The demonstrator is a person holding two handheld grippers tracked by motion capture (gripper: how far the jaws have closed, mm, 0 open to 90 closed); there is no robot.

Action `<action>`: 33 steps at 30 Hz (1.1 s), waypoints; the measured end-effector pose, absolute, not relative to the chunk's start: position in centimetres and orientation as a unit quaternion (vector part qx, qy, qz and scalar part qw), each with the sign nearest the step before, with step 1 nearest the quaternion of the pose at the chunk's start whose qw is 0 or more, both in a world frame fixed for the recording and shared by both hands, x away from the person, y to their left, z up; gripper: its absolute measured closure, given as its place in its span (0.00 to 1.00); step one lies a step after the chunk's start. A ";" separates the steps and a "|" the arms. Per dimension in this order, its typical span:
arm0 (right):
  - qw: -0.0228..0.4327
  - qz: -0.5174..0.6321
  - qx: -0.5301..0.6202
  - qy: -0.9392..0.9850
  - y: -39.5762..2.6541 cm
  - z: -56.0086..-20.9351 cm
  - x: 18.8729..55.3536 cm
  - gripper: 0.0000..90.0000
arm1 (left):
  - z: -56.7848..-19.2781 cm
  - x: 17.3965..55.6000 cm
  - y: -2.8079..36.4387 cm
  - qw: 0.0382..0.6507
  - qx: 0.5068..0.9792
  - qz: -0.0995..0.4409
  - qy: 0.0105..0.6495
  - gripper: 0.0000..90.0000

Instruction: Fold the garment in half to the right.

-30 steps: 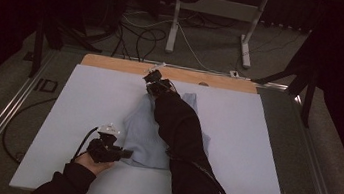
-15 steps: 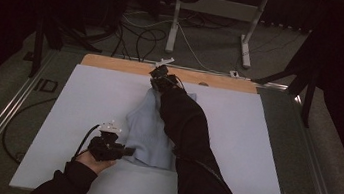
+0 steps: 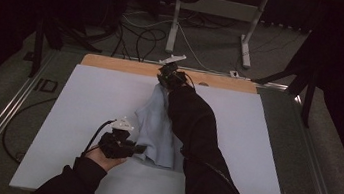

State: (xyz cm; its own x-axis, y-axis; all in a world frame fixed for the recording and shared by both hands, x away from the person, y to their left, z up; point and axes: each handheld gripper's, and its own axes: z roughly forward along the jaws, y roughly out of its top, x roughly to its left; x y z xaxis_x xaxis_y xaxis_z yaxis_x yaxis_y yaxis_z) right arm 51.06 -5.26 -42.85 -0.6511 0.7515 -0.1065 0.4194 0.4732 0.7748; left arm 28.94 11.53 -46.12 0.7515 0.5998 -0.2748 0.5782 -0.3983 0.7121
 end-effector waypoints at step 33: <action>0.233 0.395 0.364 0.810 -12.7 -41.6 49.8 0.96 | -45.5 30.0 1.4 0.411 0.866 -0.002 0.285 0.95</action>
